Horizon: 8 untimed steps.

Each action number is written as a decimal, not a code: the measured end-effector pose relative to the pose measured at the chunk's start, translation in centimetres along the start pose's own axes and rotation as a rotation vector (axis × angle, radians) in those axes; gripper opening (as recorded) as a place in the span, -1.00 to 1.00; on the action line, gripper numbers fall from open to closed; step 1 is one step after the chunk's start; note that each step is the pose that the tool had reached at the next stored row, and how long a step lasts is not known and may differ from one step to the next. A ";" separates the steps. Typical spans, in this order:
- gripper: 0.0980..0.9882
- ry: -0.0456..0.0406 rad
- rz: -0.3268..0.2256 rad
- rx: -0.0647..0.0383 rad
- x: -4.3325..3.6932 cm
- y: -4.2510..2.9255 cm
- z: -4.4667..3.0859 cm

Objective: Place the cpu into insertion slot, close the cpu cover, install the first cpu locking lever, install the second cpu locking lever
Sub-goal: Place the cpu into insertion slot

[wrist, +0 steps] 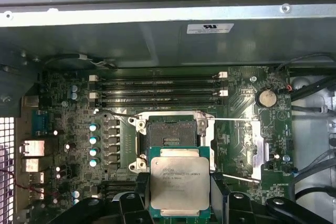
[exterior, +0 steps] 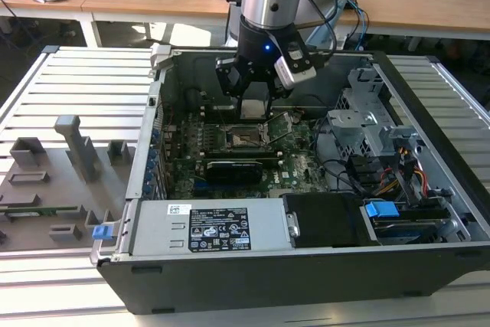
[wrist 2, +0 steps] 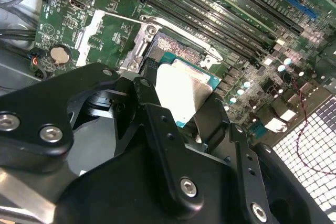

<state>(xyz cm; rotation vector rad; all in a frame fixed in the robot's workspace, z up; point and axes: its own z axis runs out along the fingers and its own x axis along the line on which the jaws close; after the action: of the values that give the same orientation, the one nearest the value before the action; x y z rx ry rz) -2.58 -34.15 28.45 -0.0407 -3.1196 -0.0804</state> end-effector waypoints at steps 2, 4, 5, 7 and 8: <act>0.00 -0.0001 0.000 0.005 -0.03 0.35 0.02; 0.00 -0.0002 0.000 0.006 -0.04 0.51 0.03; 0.00 -0.0001 0.000 0.007 -0.04 0.51 0.03; 0.00 -0.0002 0.000 0.007 -0.03 0.51 0.03; 0.00 -0.0002 0.000 0.007 -0.03 0.51 0.03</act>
<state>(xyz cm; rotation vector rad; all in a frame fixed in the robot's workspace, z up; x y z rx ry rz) -2.53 -33.64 28.44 -0.0407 -3.1199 -0.0700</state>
